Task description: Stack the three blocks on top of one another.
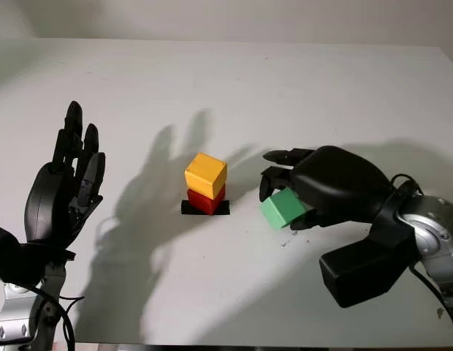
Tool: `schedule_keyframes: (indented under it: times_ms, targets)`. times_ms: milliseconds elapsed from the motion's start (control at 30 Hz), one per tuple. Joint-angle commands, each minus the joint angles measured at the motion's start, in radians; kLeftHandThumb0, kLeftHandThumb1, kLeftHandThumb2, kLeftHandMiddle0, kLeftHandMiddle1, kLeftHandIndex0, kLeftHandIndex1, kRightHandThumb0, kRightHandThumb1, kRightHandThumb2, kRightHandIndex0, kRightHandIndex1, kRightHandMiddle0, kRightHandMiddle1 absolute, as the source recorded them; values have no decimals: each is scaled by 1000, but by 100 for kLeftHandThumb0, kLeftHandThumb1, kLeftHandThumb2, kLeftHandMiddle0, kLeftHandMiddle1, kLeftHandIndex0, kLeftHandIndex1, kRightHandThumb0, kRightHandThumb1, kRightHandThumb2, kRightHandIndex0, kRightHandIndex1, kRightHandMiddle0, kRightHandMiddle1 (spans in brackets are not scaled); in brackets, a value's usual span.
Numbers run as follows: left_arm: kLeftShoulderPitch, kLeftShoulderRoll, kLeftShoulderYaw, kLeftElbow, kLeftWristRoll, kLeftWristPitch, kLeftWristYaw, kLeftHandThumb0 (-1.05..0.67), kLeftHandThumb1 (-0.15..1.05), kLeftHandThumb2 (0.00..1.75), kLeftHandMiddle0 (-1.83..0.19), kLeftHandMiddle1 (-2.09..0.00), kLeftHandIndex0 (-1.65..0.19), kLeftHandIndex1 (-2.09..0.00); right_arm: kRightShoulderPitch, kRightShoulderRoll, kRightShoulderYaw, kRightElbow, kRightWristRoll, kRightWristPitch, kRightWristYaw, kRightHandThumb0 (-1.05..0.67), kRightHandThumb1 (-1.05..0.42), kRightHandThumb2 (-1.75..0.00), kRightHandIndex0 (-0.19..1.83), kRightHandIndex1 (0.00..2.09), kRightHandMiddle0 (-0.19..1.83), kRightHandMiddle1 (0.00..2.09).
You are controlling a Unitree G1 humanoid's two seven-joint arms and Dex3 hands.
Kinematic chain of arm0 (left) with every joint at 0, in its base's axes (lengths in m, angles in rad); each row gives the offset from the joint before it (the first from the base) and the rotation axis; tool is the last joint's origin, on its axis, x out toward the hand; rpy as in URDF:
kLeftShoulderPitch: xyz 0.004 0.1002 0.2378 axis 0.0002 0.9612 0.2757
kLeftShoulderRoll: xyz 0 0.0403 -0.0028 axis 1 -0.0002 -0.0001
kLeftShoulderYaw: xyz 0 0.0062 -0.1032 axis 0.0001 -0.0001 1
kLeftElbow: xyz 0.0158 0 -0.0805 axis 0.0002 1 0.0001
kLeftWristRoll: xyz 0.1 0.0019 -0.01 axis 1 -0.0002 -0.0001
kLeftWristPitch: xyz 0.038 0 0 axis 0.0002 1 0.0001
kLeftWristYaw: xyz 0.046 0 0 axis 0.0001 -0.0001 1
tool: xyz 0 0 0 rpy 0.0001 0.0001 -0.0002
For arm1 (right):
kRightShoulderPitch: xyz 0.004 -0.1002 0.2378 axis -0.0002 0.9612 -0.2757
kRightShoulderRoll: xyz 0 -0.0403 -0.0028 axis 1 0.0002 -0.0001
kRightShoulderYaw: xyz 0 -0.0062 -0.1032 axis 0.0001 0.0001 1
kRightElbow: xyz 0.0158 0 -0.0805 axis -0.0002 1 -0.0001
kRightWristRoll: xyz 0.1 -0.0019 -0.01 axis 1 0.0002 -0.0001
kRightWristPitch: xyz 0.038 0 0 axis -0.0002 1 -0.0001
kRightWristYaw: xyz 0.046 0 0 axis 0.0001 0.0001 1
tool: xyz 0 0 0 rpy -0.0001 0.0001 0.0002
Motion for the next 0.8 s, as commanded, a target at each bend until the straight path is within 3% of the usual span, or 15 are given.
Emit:
schedule_keyframes:
  times_ms: [0, 200, 367, 500, 767]
  targets:
    - [6, -4, -8, 3, 4, -19, -2, -65, 105, 43, 19, 0, 19, 0, -65, -15, -18, 11, 35, 22, 26, -30, -97, -5, 36, 7, 40, 115]
    - [8, -3, -18, 3, 11, -17, 3, -67, 105, 43, 19, 0, 19, 0, -283, 12, -1, 77, 187, 173, 170, -31, -93, -5, 38, 7, 51, 106]
    - [6, -2, -26, 7, 13, -22, 1, -66, 105, 44, 19, 0, 19, 0, -513, 39, 48, 169, 221, 259, 275, -32, -85, -5, 45, 7, 71, 83]
    - [8, -2, -31, 5, 14, -19, 3, -66, 105, 45, 19, 0, 19, 0, -698, 54, 114, 259, 182, 192, 327, -34, -80, -5, 52, 7, 95, 49]
    - [1, -11, -40, 10, 14, -25, 9, -66, 105, 47, 19, 0, 19, 0, -906, 139, 195, 339, 127, 180, 378, -35, -74, -4, 56, 7, 106, 44]
